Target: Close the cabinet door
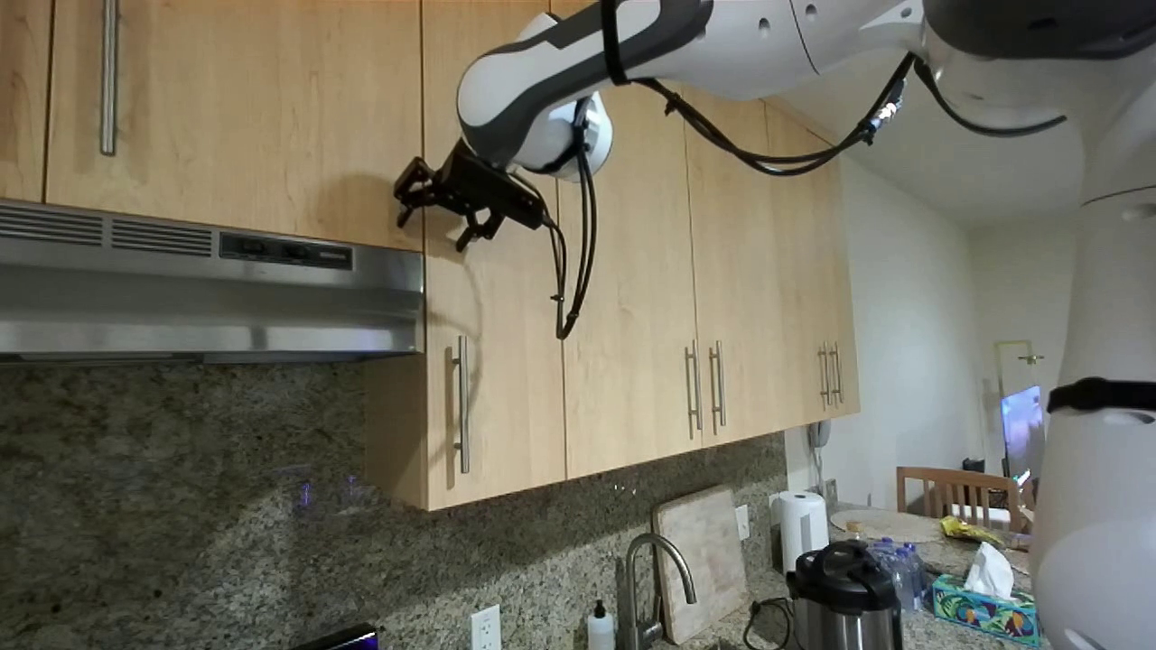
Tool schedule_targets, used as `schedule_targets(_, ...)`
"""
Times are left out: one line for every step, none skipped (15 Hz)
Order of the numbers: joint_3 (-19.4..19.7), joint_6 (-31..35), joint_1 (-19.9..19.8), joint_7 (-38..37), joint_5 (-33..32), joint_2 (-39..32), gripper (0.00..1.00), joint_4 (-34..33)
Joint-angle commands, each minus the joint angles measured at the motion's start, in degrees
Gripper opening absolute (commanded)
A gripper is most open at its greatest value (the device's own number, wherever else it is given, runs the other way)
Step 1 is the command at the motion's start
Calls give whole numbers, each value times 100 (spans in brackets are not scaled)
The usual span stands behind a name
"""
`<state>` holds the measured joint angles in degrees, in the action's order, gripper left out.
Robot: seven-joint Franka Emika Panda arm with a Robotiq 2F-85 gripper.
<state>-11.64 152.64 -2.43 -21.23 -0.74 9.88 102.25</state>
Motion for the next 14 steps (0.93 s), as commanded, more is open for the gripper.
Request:
schedule_targets(104,-490,195,-141,-58,152,100,32)
schedule_targets(132,-727,251,-78,34,194,100,16)
schedule_targets(162,-903,291,-68,81,240,100,18)
schedule_targets(201,-1102,340,-14,165,291,100,16)
schedule_targets(234,-1304,374,6,228,342,100,16)
schedule_targets(263,-1486,393,2,243,403,100,30)
schedule_targets(276,-1668,386,-36,211,456,100,34)
schedule_targets(297,-1865,382,-51,188,513,100,46)
schedule_targets(317,-2049,370,-73,155,565,100,58)
schedule_targets(344,-2236,365,-62,167,616,100,76)
schedule_targets(373,-2396,355,-65,173,668,100,109)
schedule_targets(414,-2523,346,-57,195,738,100,173)
schedule_targets(449,-2633,334,-66,198,798,100,220)
schedule_targets(489,-2727,310,-83,185,873,100,301)
